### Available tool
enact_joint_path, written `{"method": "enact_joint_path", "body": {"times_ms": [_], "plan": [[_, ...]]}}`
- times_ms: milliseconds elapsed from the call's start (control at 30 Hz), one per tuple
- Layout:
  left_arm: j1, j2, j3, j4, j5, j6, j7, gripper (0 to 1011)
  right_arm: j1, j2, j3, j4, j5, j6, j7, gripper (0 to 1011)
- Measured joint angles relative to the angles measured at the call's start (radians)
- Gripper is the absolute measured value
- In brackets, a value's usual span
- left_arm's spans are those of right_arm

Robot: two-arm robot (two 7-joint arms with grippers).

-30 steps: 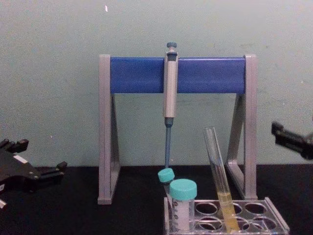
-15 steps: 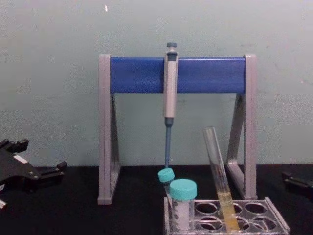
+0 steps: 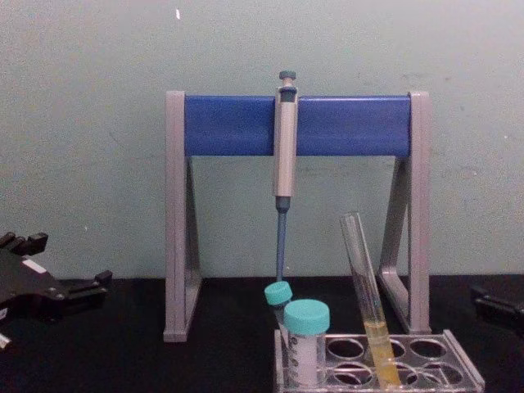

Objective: Pick up the test tube from the test tube rack, shake it, then place it back into the test tube rack.

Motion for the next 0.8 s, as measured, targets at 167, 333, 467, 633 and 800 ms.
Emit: {"method": "enact_joint_path", "body": {"times_ms": [167, 333, 467, 633, 800], "plan": [[0.000, 0.000, 0.000, 0.000, 0.000, 0.000, 0.000, 1001, 0.000, 0.000, -0.001, -0.001, 0.000, -0.002, -0.002, 1000], [0.000, 0.000, 0.000, 0.000, 0.000, 0.000, 0.000, 1001, 0.000, 0.001, -0.002, -0.002, 0.000, -0.003, -0.002, 1000], [0.000, 0.000, 0.000, 0.000, 0.000, 0.000, 0.000, 1001, 0.000, 0.001, -0.002, -0.002, 0.000, -0.004, -0.003, 1000], [0.000, 0.000, 0.000, 0.000, 0.000, 0.000, 0.000, 1001, 0.000, 0.002, -0.003, -0.003, -0.001, -0.004, -0.003, 1000], [0.000, 0.000, 0.000, 0.000, 0.000, 0.000, 0.000, 1001, 0.000, 0.002, -0.003, -0.003, -0.001, -0.005, -0.004, 1000]]}}
